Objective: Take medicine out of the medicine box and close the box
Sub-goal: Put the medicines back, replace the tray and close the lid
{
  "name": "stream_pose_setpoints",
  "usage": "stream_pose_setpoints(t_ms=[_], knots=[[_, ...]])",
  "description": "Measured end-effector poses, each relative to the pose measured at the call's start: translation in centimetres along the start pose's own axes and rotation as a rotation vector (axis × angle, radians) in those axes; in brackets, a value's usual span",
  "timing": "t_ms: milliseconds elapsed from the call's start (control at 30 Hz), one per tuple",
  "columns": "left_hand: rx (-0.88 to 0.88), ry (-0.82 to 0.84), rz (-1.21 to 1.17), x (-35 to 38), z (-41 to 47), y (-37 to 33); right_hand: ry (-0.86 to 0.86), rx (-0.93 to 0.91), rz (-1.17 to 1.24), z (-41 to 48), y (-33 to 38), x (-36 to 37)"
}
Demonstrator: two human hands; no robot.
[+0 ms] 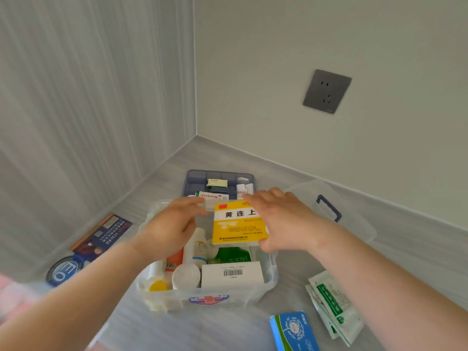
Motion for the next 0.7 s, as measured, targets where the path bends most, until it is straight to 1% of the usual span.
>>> stream_pose_setpoints(t_ms=[100,167,233,367,400,467,533,600,700], knots=[[0.152,0.33,0.449,1.8,1.0,-0.3,0.045,-0.013,-0.136,0.7,0.8,-0.3],[0.258,0.451,0.648,3.0,1.3,-0.5,0.064,-0.017,-0.196,1.2,1.4,-0.3],[0.289,0.572,0.707,3.9,1.2,-0.4,0.088,-0.019,-0.221,1.6,1.8,-0.1],[0.137,0.741,0.586,4.4,1.5,0.6,0.123,-0.043,-0.205,2.1,2.5,0.4],[0.123,0.765,0.578,4.4,1.6,0.7,0.124,-0.051,-0.204,2.3,2.7,0.6],[0.154,0.756,0.582,4.3,1.8,0.6,0.128,-0.065,-0.203,2.6,3.2,1.1],[0.205,0.681,0.551,3.5,1.6,0.6,0.136,-0.074,-0.19,3.0,3.5,1.6],[0.24,0.597,0.471,2.6,1.2,0.9,0.142,-0.091,-0.158,3.4,4.0,2.1],[0.239,0.541,0.42,1.4,0.4,1.7,0.158,-0.115,-0.089,4.1,4.6,2.9]])
Point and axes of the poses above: each hand's wrist, its own z-axis towards the middle knuckle, its own x-axis out of the palm, y = z × x, the point moved 3 cm from there along z, towards the middle knuckle, and after that the axes turned 12 degrees about -z, right-handed, at the moved point
